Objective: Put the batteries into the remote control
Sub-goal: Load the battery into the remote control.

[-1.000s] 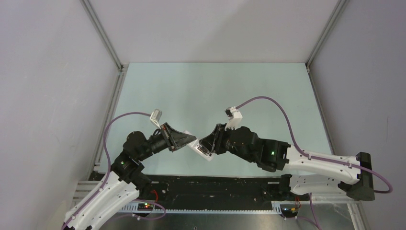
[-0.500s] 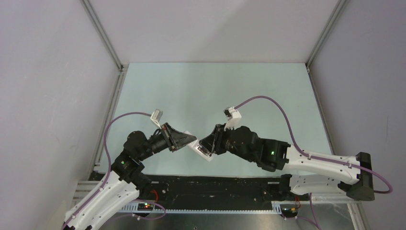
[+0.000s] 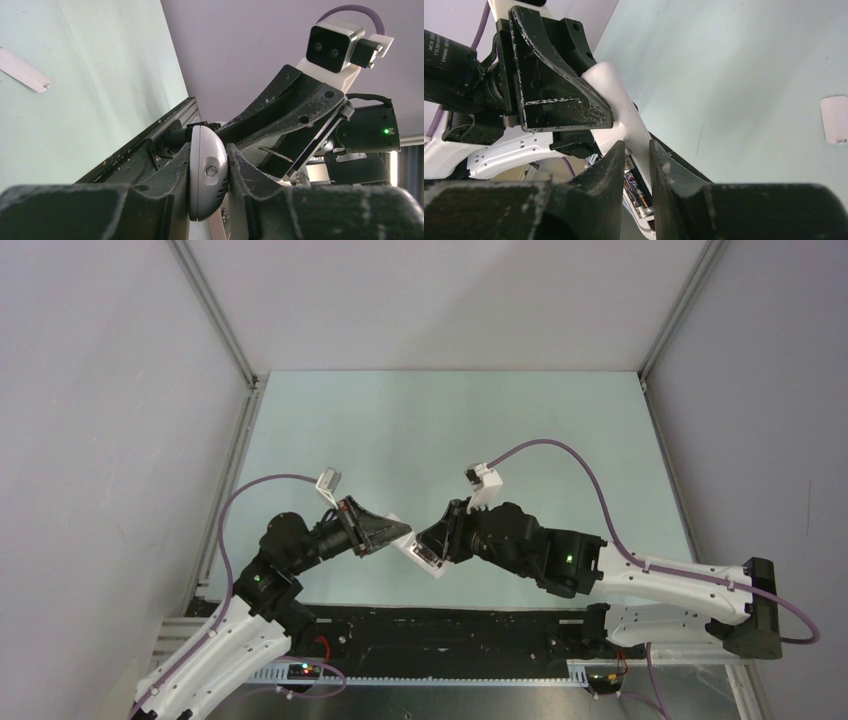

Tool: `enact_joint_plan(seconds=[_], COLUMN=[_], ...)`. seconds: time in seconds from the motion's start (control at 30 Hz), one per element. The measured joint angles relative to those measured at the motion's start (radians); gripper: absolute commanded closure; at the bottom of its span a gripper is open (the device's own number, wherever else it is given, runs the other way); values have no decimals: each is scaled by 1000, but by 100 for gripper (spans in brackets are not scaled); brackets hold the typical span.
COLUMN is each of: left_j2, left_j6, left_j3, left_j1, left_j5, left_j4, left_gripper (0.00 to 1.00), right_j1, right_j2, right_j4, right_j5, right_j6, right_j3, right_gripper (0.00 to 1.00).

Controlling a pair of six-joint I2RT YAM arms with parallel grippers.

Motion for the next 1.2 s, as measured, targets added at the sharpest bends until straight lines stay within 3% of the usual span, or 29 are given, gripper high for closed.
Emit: enact_joint_plan(seconds=[0.9,1.2], left_j2=[6,11], left_j6=[-28,-29], left_j3=[0,0], left_j1=[-1,-1], left_j5=[12,14], left_j4=[0,5], left_gripper=[99,98], right_j1=[-5,-5], right_j2=[3,3], right_j4=[0,0], right_j5=[-71,-67], right_j6=[-100,-95], right_j3=[9,9], right_gripper=[73,69])
